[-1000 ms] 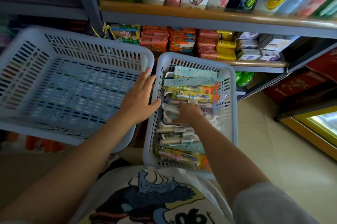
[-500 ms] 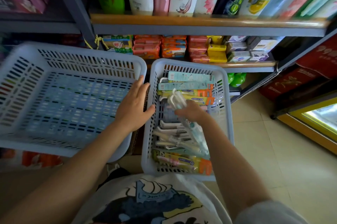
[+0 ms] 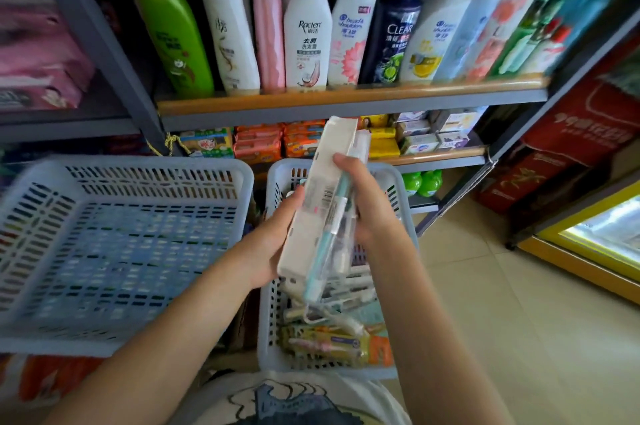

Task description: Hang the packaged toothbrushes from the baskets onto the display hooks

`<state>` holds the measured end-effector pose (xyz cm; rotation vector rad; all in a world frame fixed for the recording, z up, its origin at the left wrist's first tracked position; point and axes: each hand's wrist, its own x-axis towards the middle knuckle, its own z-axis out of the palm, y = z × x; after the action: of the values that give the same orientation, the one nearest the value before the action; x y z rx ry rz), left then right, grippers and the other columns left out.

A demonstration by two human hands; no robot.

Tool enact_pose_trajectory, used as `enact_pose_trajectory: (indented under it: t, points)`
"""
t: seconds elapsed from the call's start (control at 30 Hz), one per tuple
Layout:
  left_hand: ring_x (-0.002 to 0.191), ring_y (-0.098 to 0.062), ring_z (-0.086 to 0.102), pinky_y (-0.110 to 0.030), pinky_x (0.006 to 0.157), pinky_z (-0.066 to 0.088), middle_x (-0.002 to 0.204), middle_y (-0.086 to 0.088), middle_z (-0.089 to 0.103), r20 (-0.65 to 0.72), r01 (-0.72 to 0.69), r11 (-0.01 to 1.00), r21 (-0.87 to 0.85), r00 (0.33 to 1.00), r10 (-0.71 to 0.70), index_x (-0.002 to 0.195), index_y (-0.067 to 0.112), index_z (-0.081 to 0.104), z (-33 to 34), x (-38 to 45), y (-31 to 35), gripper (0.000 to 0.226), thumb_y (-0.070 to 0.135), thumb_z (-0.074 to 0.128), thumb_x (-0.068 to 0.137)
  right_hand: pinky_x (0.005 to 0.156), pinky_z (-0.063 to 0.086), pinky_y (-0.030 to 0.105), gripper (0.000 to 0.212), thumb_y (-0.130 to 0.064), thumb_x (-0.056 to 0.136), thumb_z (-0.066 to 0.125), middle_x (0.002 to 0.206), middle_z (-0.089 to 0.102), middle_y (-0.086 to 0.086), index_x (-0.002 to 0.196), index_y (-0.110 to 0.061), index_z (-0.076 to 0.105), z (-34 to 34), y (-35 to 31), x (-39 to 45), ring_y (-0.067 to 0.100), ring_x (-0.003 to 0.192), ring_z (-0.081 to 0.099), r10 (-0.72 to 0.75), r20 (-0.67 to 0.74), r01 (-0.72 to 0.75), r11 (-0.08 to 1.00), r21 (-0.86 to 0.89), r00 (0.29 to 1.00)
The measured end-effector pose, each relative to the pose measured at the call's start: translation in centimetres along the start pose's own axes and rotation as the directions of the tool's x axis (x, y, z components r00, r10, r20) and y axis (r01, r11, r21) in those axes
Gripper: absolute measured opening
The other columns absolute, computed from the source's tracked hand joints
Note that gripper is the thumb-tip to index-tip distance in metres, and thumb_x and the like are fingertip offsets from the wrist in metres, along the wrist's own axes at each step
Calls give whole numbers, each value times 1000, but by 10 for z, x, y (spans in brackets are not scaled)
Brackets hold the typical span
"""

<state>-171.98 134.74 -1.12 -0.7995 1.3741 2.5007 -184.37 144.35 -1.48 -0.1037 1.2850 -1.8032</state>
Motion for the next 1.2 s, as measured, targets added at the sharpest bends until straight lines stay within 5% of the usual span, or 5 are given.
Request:
enact_pose_trajectory:
  t: [0.2,0.43,0.63,0.97,1.2]
  points:
    - [76,-12,74,-26,62,57,85,1,77,-13,-103,989,103,994,105,107,23,67,4,-3,-3,23,24,67,85,101,53,52,64,-53,75,71,109,77,10,122,-11,69,6,5,-1,31,103,73,-41,-55,27,969,-246,998]
    - [89,-26,75,-38,78,60,102,-13,77,-116,-172,982,83,977,181,111,19,71,-5,-2,0,34,27,78,80,105,49,53,65,-67,79,70,116,75,5,122,-18,69,14,19,-12,26,112,70,-100,-25,86,936,-340,995]
    - [74,-23,74,-32,62,59,86,-11,77,-172,-158,986,47,971,164,106,13,72,-9,-6,1,32,23,78,76,105,50,51,48,-54,101,50,120,74,6,128,-18,67,16,32,-16,25,115,69,-77,-66,61,973,-222,995]
    - [94,-30,73,-44,85,57,103,-13,77,-216,-239,968,80,944,251,110,14,74,-17,-8,4,42,22,76,68,102,53,51,41,-36,105,53,119,73,16,128,-3,63,28,34,-21,31,111,70,-59,-33,56,994,-91,998]
    - [67,-23,69,-34,59,60,81,-12,71,-178,-150,987,53,972,157,99,8,68,-33,-19,11,34,18,73,67,70,55,33,32,-35,104,51,73,68,4,104,-6,64,22,20,-17,17,69,67,-37,-77,45,993,108,996]
